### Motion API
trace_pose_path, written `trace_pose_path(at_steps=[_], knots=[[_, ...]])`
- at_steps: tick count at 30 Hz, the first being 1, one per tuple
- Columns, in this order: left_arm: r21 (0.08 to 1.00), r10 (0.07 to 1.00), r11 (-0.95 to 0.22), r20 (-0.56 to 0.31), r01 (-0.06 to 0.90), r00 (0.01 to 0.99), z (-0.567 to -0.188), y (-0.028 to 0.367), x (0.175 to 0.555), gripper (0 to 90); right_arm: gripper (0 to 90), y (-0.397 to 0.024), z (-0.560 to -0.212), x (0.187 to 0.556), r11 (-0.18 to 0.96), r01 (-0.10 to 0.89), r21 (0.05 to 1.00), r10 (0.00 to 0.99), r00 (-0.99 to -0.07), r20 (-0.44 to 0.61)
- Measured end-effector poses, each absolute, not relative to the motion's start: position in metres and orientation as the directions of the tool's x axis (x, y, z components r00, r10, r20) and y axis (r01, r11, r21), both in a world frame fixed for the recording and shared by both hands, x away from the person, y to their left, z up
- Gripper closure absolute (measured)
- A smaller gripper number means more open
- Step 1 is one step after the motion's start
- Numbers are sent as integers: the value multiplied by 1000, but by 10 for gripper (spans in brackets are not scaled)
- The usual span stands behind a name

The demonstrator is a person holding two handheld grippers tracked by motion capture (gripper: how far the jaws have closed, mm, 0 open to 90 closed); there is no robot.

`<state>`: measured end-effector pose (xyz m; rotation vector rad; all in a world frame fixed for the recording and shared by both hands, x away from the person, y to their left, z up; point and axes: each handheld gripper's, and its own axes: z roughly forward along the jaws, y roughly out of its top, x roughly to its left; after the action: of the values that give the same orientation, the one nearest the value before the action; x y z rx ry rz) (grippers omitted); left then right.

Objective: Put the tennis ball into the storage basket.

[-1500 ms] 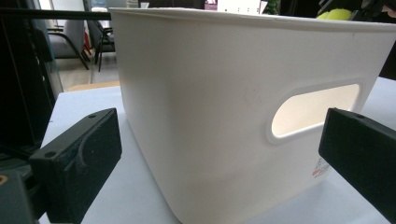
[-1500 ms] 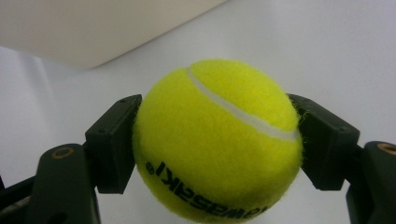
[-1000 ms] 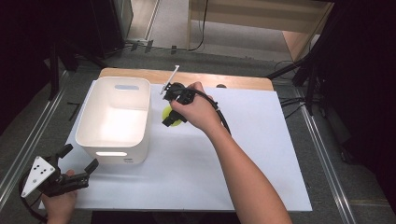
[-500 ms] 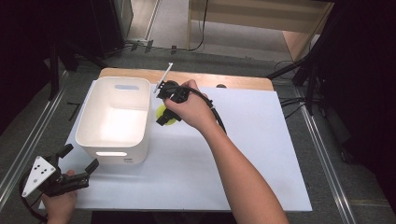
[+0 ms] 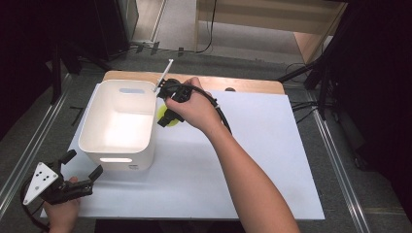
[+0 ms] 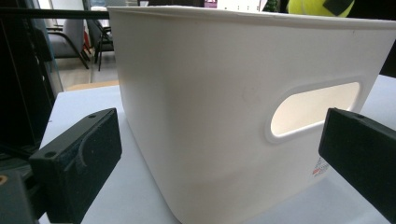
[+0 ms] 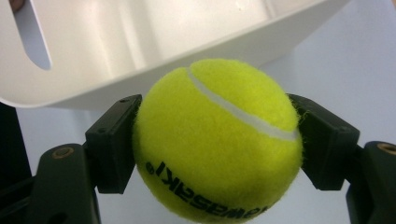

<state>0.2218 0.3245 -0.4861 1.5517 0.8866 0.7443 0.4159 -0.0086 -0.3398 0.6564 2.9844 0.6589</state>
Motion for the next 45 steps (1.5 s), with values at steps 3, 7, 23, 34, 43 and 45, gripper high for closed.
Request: trace_pose_path(at_steps=[3,7,23,34,43,45], knots=[[988,857,-73,-9,138,516,-486,325,222,0,227,-4,-335,415,826,390,408,398,-915,68],[988,857,-72,-10,138,516,-486,325,222,0,227,1,-330,415,830,379,409,387,-920,66],[988,856,-71,-11,138,516,-486,324,222,0,228,16,-317,414,840,349,417,362,-931,50],[988,856,-71,-11,138,517,-486,325,222,0,227,31,-316,412,846,336,414,344,-937,57],[988,857,-71,-11,140,516,-486,325,222,0,227,46,-317,410,856,307,415,314,-948,54],[988,856,-70,-12,139,517,-486,325,222,0,227,50,-316,410,857,302,417,308,-950,54]])
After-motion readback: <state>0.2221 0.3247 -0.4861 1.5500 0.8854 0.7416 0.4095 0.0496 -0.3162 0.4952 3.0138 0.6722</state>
